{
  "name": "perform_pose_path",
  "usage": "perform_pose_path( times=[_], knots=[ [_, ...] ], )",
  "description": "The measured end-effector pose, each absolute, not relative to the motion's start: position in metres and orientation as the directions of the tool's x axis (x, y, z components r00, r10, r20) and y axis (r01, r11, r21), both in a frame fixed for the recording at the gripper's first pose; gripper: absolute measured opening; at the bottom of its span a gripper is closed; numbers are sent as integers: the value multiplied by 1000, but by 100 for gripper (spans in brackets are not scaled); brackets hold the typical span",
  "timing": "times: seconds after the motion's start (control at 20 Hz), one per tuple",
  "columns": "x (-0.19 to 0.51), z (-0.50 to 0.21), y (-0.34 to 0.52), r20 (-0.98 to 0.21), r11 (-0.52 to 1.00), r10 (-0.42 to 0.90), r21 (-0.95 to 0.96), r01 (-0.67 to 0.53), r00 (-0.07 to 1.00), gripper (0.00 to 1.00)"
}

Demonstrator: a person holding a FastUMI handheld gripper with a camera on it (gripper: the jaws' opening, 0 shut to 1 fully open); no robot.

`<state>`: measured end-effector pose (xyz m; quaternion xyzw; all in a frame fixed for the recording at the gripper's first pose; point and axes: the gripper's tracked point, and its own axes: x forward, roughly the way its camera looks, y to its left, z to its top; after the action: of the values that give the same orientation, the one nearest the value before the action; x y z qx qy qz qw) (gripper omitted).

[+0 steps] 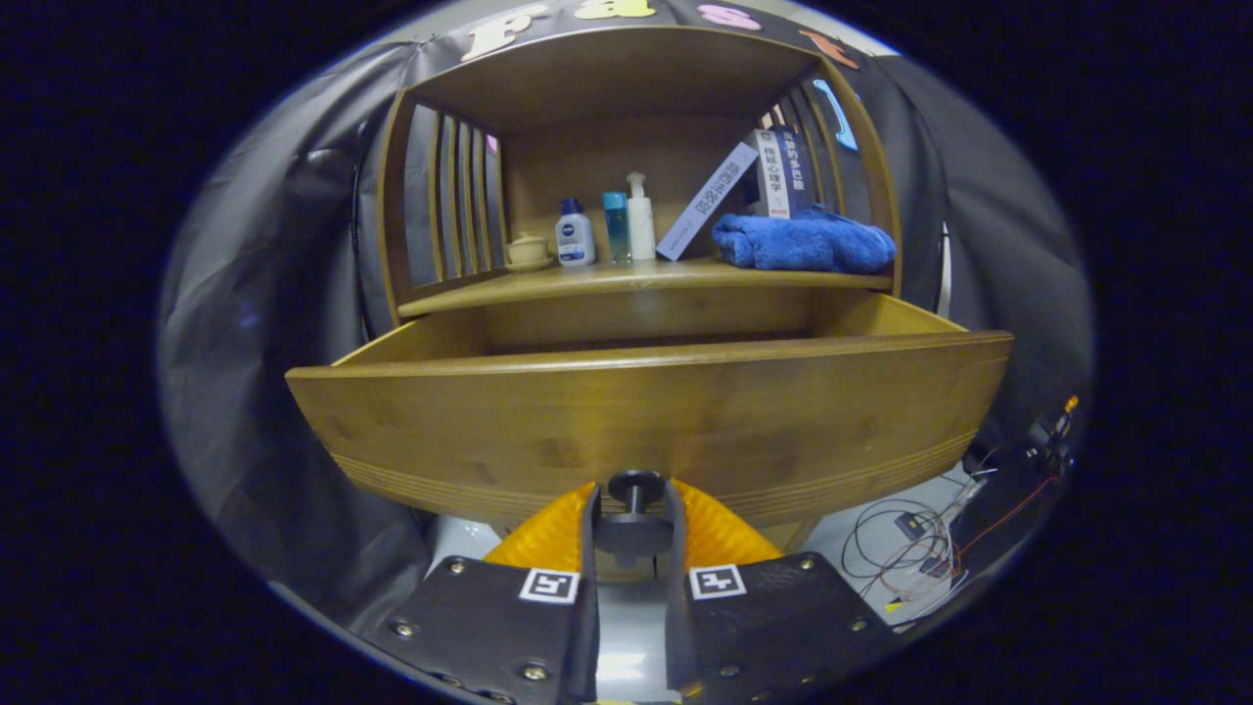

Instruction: Pull open the drawer, take out the items inside it, and place them on the countertop above the cabinet.

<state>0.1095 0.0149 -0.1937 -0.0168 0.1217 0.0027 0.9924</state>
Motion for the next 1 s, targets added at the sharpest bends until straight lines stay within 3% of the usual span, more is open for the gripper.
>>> perform_pose_path(
  times=[0.7,0.9,1.0],
  knots=[
    [68,-189,22,-200,999,26,-17,-30,980,27],
    [67,-186,20,-261,1000,6,30,1,965,27],
    [59,-154,25,-201,998,32,63,-20,979,39]
  ],
)
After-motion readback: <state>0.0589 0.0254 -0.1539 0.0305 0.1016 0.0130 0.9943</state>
